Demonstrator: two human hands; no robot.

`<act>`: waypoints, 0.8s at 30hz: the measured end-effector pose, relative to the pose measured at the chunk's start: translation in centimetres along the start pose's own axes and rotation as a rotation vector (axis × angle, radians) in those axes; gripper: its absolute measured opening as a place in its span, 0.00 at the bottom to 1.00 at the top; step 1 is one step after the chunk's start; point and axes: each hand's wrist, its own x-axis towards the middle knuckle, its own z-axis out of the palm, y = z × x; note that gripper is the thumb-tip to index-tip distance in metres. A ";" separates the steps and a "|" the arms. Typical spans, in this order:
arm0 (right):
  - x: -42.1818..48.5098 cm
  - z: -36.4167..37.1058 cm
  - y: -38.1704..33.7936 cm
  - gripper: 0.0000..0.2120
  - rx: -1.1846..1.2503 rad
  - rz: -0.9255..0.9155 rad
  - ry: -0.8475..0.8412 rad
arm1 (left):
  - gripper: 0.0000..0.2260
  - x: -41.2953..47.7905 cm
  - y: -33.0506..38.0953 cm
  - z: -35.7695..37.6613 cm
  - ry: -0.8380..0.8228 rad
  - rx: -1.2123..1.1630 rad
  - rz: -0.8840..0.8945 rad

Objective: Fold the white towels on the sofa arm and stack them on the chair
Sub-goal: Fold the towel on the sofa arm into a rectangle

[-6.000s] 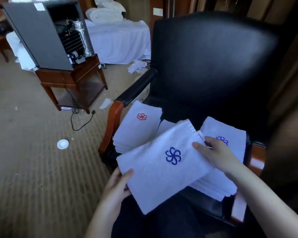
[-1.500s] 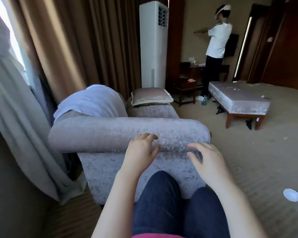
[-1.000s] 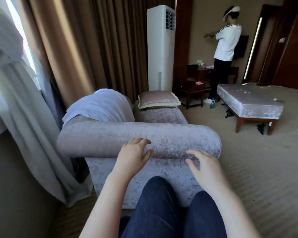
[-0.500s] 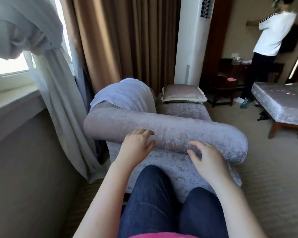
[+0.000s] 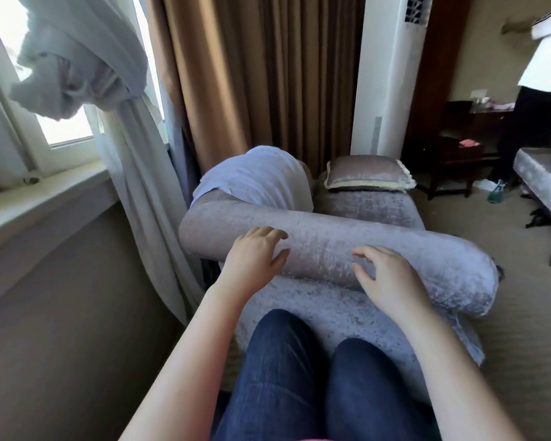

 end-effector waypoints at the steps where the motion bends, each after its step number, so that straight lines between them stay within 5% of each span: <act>1: 0.6 -0.1 0.0 0.14 0.003 -0.010 0.002 | 0.15 0.4 -0.2 0.1 -0.005 0.005 0.000; 17: 16.0 1.9 0.4 0.11 -0.050 -0.173 0.039 | 0.14 11.6 -6.2 2.2 0.013 0.067 -0.018; 24: 25.9 8.5 0.9 0.10 -0.011 -0.178 0.119 | 0.16 20.0 -11.2 7.5 0.032 0.223 -0.022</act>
